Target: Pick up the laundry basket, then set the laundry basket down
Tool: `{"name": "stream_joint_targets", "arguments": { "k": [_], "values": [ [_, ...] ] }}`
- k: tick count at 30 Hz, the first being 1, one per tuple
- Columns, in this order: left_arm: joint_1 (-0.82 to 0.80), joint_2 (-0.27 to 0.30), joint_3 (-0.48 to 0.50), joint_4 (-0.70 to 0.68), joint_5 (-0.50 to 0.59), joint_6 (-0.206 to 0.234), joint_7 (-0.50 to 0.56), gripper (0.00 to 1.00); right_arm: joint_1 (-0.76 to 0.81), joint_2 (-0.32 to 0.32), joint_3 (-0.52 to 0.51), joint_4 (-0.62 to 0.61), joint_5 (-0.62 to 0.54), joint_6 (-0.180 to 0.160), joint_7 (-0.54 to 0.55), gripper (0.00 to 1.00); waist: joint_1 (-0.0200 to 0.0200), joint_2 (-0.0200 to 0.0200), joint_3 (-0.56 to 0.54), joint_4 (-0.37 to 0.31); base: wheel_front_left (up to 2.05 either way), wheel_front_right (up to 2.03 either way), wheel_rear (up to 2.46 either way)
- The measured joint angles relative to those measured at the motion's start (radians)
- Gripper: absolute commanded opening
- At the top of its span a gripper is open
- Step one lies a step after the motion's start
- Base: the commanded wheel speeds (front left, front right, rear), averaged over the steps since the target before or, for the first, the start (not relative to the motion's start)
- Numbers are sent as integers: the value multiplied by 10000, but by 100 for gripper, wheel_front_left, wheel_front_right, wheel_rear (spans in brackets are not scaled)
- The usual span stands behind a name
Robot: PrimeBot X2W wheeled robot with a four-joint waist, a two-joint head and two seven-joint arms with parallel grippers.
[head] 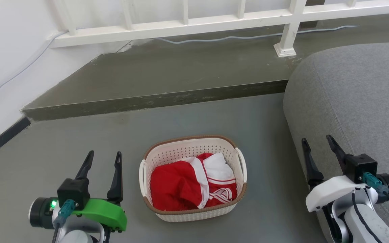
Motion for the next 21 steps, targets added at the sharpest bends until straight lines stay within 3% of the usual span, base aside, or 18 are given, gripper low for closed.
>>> {"name": "stream_joint_targets", "arguments": {
  "k": [21],
  "values": [
    [17,-192,81,230,-23,0,0,100,0,105,-88,217,15,-2,0,100,0,0,-58,2,0,0,0]
  ]
}}
